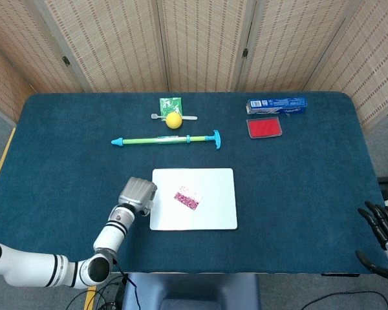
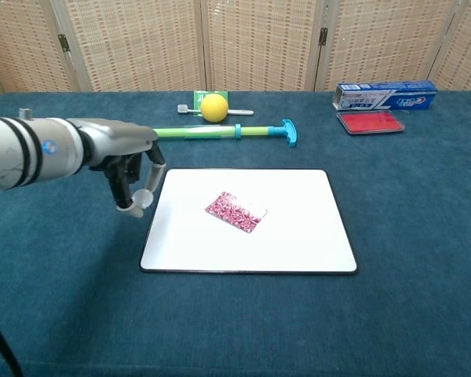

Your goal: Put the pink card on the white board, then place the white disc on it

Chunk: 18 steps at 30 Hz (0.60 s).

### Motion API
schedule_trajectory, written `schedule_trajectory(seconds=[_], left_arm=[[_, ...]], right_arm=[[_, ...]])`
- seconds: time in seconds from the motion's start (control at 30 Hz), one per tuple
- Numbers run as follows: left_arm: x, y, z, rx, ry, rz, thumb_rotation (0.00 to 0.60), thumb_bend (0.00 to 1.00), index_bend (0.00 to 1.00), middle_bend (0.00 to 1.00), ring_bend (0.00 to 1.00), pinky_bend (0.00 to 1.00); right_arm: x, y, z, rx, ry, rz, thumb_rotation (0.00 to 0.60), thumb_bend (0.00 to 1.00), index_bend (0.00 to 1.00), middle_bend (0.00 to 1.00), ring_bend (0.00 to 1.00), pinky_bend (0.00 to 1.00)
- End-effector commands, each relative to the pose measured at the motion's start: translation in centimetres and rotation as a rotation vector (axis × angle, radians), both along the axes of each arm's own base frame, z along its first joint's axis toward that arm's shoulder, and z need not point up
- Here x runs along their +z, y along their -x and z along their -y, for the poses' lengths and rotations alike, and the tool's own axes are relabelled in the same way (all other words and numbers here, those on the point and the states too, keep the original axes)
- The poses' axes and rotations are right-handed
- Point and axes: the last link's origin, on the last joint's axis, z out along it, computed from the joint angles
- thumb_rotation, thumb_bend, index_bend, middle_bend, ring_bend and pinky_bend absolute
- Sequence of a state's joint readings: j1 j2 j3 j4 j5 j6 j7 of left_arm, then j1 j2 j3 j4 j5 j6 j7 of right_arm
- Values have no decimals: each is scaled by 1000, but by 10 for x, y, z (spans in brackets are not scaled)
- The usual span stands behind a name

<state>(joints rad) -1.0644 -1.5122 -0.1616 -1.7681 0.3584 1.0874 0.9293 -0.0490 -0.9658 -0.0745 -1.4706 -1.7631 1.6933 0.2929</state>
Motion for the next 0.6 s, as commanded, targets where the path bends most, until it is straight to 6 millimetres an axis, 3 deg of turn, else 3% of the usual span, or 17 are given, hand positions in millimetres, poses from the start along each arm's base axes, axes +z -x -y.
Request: schedule_trajectory(seconds=[0.03, 0.6], left_arm=[[-13, -24, -2, -32, 9, -20, 600, 380, 637, 1000, 1000, 887], [-53, -79, -20, -91, 49, -64, 600, 380, 635, 1000, 1000, 887]], right_arm=[[1, 1, 1, -3, -9, 5, 600, 204, 0, 0, 0, 0], [5, 7, 11, -34, -36, 34, 600, 205, 0, 0, 0, 0]])
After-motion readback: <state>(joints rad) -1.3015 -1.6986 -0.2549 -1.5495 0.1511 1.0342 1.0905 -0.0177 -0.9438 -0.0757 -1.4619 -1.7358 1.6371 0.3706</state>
